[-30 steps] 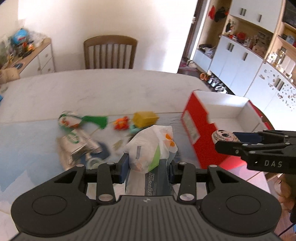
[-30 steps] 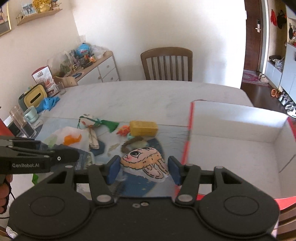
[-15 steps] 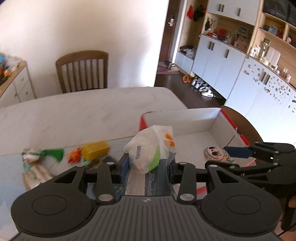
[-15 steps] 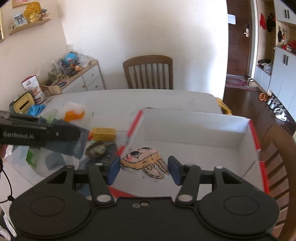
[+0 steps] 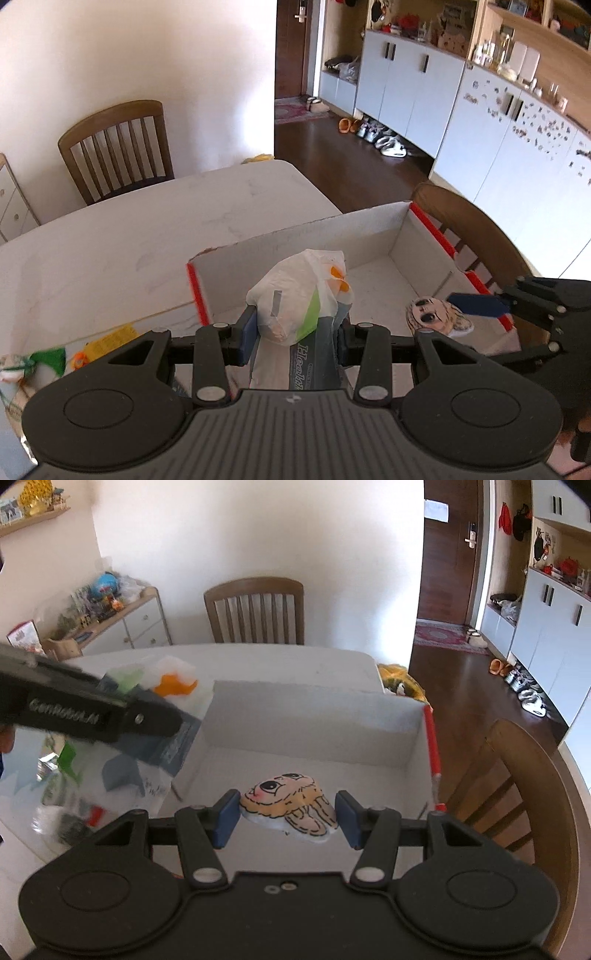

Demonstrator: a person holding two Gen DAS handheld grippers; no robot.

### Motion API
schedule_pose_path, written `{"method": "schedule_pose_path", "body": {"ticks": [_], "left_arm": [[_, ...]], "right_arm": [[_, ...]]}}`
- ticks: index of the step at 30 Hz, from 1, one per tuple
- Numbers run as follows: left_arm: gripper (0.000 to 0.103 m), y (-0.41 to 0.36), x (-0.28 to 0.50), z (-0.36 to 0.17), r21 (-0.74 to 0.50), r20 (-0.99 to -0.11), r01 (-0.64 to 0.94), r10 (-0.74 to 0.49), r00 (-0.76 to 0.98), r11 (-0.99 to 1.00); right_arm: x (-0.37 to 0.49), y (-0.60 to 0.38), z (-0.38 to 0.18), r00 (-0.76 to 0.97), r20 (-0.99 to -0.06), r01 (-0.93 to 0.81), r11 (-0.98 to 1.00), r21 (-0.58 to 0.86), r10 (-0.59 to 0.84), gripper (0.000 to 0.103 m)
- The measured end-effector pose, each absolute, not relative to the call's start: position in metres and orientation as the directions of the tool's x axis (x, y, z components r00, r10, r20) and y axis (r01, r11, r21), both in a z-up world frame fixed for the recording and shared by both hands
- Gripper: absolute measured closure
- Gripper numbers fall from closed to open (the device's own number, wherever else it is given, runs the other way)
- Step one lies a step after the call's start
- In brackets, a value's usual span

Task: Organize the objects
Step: 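Carry both items into the red box and open both tools to release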

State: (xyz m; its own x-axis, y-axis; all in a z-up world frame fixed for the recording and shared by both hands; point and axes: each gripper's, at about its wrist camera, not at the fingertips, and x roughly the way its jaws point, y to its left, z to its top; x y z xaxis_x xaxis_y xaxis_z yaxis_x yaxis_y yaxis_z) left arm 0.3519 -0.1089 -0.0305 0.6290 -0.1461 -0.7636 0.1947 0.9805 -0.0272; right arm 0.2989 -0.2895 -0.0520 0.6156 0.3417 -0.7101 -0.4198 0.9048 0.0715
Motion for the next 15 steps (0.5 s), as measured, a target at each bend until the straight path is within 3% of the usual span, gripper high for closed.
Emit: {"method": "schedule_pose_path", "body": {"ticks": [15], "left_arm": [[0.063,-0.156,0.415,-0.097,0.041,-0.867,0.233,-0.081,0.492,0.972]], "right_arm": [[0.332,-0.284,-0.096,0.508,-0.805,-0.483,0.875,0.027,0.305,0.048]]}}
